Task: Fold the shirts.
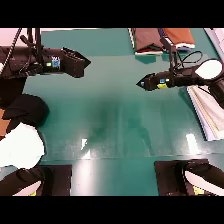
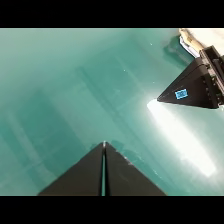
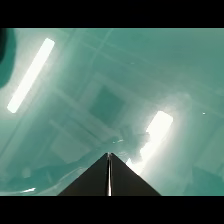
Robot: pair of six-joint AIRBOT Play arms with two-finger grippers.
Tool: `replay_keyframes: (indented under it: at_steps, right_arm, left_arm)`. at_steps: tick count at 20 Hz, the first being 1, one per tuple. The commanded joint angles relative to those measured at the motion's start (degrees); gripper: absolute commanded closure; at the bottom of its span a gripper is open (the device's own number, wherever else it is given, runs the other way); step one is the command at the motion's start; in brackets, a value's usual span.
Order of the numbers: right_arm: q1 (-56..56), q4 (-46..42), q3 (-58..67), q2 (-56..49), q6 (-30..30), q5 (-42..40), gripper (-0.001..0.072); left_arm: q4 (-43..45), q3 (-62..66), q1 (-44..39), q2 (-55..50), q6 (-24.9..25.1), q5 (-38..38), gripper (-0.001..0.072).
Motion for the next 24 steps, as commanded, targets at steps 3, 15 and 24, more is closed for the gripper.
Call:
replay_keyframes:
  at_steps: [3,15,24]
  right_arm:
    - [0.02,0.04,0.07,-0.02,0.04,0.11,0.0691]
    - [0.02,0.07,0.07,-0.02,0.04,1.03,0.0691]
    - [0.02,0.04,0.07,-0.02,0.04,1.29,0.0691]
  left_arm:
    - [0.00,0.00,-0.04,0.00,0.00,0.00,0.0685]
    - [11.52,0.00,2.47,0.11,-2.12,2.89,0.0685]
    - [25.59,-18.78,36.72,0.02,-9.22,-9.07,0.0086]
